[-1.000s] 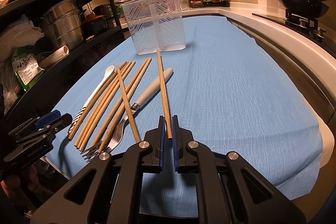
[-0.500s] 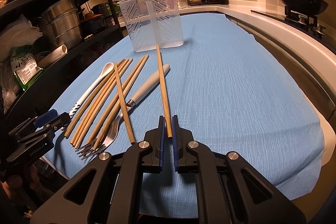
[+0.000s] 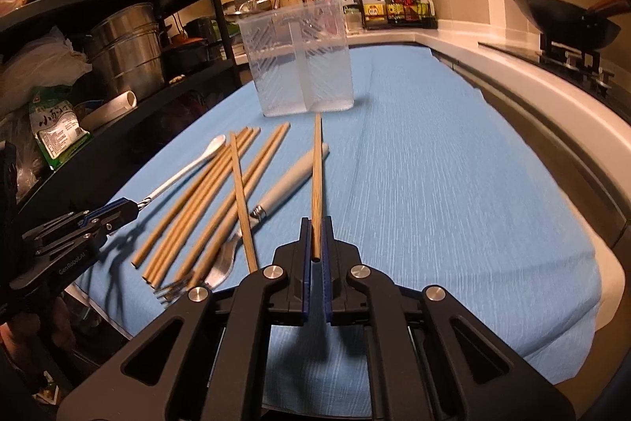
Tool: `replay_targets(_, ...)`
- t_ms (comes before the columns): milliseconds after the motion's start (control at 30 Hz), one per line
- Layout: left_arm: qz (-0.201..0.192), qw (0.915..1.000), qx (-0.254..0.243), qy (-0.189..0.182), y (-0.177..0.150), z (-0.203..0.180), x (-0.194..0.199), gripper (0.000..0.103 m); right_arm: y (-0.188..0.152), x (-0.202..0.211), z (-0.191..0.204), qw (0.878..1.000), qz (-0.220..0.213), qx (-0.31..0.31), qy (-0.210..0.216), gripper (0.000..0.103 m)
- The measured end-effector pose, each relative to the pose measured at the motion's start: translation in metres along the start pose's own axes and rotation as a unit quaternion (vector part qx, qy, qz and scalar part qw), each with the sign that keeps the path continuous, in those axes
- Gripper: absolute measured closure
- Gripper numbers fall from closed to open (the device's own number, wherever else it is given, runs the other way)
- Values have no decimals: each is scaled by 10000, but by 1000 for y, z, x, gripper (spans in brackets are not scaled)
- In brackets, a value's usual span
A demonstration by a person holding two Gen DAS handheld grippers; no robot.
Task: Organize utensils
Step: 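Lift the chopstick with the right gripper while the left gripper grasps the striped spoon, then carry spoon and chopstick over the clear container and lower them in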
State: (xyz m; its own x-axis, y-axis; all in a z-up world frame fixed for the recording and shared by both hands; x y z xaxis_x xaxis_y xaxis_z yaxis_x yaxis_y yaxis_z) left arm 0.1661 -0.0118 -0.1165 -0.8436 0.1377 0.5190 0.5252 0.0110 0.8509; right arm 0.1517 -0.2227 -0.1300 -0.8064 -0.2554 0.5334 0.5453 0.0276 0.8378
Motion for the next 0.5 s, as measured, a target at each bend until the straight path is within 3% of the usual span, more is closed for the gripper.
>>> replay_targets(167,-438,9989,-47,-130,28,-7,23,93,20,11,2,9997,-224,30,12,98)
replay_targets(500,-880,9954,-143,-350,79,-18,37,93,80,26,6,9975,-679,177,21,98)
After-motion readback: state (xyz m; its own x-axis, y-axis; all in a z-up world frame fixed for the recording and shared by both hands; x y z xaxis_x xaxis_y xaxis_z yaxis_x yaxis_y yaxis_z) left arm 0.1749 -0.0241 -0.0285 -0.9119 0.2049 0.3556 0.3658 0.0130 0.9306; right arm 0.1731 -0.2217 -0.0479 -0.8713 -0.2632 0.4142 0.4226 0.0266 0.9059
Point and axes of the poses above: each gripper's, at about its wrist camera, not at the fingertips, and x roughly against the way its jaws point, z to its left, y to its top, the point moved 9 cm from there along -x, roughly the way its jaws point, and after that the axes turned 3 degrees about x, right-handed, at the moved point
